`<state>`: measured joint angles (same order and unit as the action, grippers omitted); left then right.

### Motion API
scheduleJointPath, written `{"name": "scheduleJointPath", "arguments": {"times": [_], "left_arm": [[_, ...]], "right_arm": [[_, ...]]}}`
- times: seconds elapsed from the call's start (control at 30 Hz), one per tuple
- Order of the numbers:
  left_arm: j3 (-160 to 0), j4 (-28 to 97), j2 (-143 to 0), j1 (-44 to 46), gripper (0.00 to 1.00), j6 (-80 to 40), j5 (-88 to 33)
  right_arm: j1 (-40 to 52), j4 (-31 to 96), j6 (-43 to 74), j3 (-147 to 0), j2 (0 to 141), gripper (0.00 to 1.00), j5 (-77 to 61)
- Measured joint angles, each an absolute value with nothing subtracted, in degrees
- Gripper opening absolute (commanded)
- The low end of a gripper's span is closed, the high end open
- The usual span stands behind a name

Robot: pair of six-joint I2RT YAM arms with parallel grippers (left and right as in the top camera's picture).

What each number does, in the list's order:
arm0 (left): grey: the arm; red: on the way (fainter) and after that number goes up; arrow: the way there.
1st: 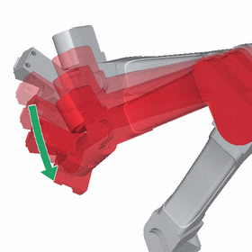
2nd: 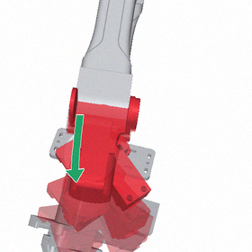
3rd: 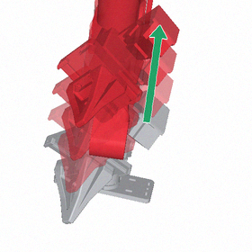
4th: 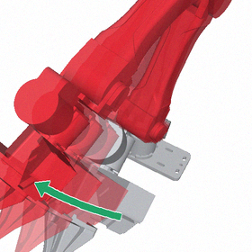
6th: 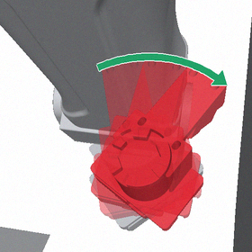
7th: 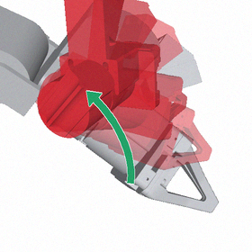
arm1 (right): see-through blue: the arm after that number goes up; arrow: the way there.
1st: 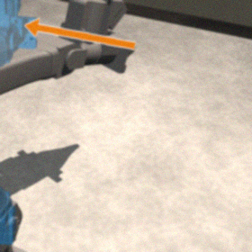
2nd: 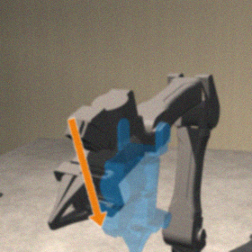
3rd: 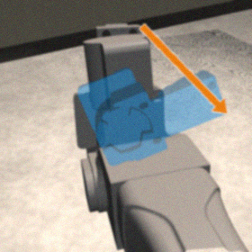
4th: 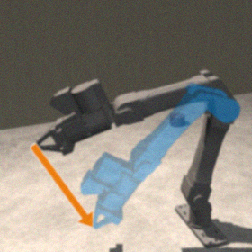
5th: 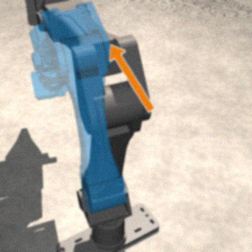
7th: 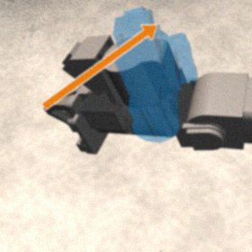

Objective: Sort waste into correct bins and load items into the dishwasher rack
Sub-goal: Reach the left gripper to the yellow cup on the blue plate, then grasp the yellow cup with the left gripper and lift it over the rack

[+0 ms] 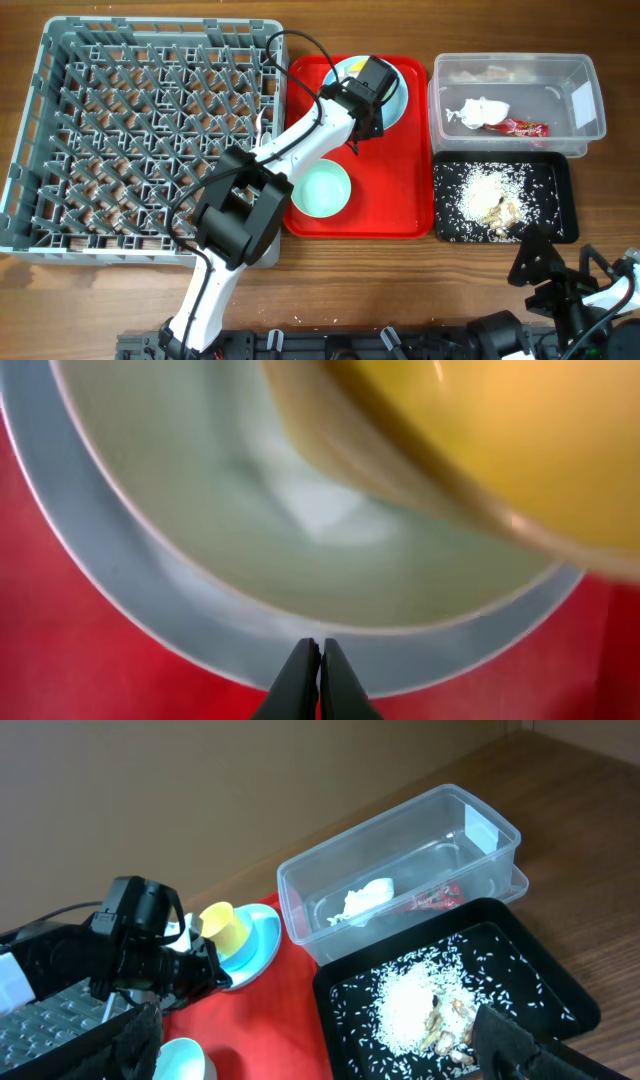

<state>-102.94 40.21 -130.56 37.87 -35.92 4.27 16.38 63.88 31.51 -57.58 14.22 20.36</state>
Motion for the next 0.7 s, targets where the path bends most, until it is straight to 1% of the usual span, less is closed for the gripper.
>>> {"name": "scheduleJointPath", "arguments": {"times": [0.3,0.43,0.5,0.53,0.6,0.63,0.67,0.7], "left_arm": [[-102.9,54.6,-129.6,37.8,0.04,-35.9,4.9],[-102.8,54.2,-124.6,37.8,0.09,-35.9,4.9],[-102.7,52.2,-119.2,37.8,0.15,-35.9,4.8],[-102.7,50.5,-116.4,37.8,0.21,-35.9,4.8],[-102.8,47.4,-111.8,38.1,0.36,-33.8,4.7],[-103.1,44.7,-110.2,38.7,0.34,-29.9,4.6],[-103.2,44.0,-110.1,39.3,0.28,-27.6,4.6],[-103.2,42.8,-110.7,40.0,0.27,-24.8,4.6]], "right_arm": [[16.4,63.9,31.5,-57.6,14.2,1.00,20.4],[16.4,63.9,31.5,-57.6,14.2,1.00,20.4],[16.4,63.9,31.5,-57.6,14.2,1.00,20.4],[16.4,63.9,31.5,-57.6,14.2,1.00,20.4],[16.4,63.9,31.5,-57.6,14.2,1.00,20.4],[16.4,63.9,31.5,-57.6,14.2,1.00,20.4],[16.4,63.9,31.5,-57.6,14.2,1.00,20.4],[16.4,63.9,31.5,-57.6,14.2,1.00,20.4]]}}
